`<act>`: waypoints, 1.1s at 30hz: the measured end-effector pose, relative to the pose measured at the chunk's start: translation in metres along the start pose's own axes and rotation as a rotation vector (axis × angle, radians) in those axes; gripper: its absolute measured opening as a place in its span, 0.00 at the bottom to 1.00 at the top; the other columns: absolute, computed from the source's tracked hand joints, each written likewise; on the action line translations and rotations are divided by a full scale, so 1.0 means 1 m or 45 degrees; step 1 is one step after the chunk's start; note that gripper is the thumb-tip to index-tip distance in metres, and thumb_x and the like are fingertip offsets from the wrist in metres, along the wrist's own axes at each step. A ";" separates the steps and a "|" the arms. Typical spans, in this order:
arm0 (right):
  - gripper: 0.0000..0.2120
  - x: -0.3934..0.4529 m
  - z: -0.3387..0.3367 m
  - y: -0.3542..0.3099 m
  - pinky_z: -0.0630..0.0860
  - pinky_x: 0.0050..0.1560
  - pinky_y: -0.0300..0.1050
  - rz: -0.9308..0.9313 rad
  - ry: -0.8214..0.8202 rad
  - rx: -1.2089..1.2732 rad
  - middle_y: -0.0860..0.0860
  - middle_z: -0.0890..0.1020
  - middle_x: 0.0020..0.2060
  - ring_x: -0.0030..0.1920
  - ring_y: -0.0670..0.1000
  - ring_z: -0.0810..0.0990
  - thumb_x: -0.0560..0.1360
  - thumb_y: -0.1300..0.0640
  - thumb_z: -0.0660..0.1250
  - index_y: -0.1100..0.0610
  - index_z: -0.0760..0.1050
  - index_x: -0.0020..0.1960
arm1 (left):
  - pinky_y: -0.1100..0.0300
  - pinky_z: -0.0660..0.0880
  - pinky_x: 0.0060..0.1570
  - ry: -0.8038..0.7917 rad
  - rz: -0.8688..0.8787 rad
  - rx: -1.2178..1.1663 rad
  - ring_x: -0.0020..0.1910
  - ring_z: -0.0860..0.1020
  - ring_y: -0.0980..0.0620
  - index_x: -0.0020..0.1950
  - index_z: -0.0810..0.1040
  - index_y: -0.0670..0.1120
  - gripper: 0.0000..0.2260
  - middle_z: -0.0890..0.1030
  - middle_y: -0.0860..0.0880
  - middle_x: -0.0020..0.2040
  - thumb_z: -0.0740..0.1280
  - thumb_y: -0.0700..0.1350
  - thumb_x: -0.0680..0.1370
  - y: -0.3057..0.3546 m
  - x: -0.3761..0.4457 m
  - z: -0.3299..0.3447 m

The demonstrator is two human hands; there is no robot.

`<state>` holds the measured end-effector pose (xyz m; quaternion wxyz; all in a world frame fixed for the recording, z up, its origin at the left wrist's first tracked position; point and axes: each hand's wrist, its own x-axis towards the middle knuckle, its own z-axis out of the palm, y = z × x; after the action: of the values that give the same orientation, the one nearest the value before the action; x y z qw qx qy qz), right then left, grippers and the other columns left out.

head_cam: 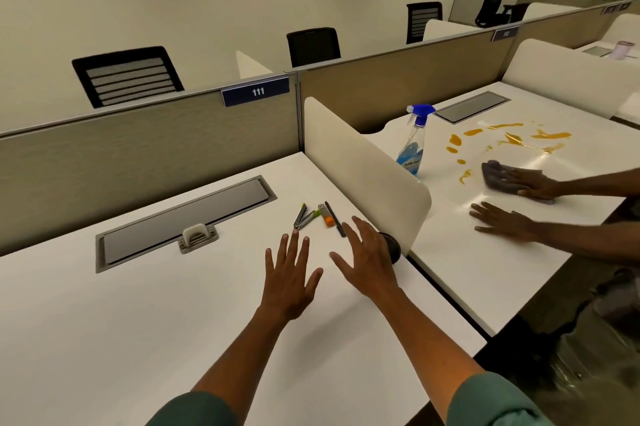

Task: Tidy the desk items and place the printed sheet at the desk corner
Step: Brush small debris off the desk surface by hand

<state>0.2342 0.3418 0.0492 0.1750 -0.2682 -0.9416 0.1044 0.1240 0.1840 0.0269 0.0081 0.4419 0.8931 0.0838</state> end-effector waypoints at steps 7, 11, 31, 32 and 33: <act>0.39 -0.013 0.024 -0.071 0.45 0.77 0.59 -0.150 -0.172 -0.051 0.52 0.47 0.80 0.79 0.54 0.45 0.74 0.27 0.42 0.46 0.46 0.79 | 0.42 0.34 0.74 0.002 -0.139 0.027 0.77 0.32 0.46 0.79 0.36 0.52 0.33 0.33 0.48 0.78 0.38 0.66 0.78 -0.060 -0.049 -0.009; 0.40 -0.021 0.036 -0.119 0.46 0.76 0.62 -0.207 -0.205 -0.070 0.52 0.46 0.80 0.79 0.56 0.45 0.73 0.26 0.42 0.44 0.43 0.79 | 0.42 0.34 0.74 0.019 -0.239 0.044 0.77 0.33 0.46 0.79 0.37 0.51 0.34 0.34 0.48 0.78 0.39 0.67 0.78 -0.104 -0.085 -0.018; 0.40 -0.102 0.105 -0.321 0.44 0.77 0.59 -0.424 -0.465 0.039 0.49 0.40 0.79 0.79 0.55 0.43 0.74 0.27 0.46 0.44 0.38 0.78 | 0.40 0.41 0.74 0.031 -0.597 -0.032 0.78 0.38 0.44 0.80 0.43 0.49 0.35 0.39 0.46 0.80 0.38 0.66 0.77 -0.282 -0.273 -0.035; 0.40 -0.108 0.109 -0.326 0.45 0.77 0.58 -0.423 -0.493 0.053 0.49 0.41 0.79 0.79 0.55 0.44 0.74 0.28 0.48 0.45 0.38 0.79 | 0.40 0.40 0.75 0.007 -0.612 -0.032 0.78 0.37 0.45 0.80 0.42 0.49 0.36 0.38 0.47 0.79 0.36 0.66 0.76 -0.287 -0.282 -0.032; 0.40 -0.115 0.114 -0.330 0.46 0.77 0.58 -0.423 -0.519 0.070 0.50 0.42 0.79 0.79 0.55 0.46 0.75 0.29 0.50 0.45 0.39 0.79 | 0.41 0.40 0.75 -0.019 -0.627 -0.026 0.78 0.36 0.45 0.80 0.41 0.50 0.36 0.37 0.47 0.79 0.35 0.66 0.76 -0.292 -0.291 -0.029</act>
<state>0.1270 -0.0079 0.0093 0.0036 -0.0783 -0.9853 0.1518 0.0688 -0.2235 -0.0076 0.0393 0.2115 0.9729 0.0852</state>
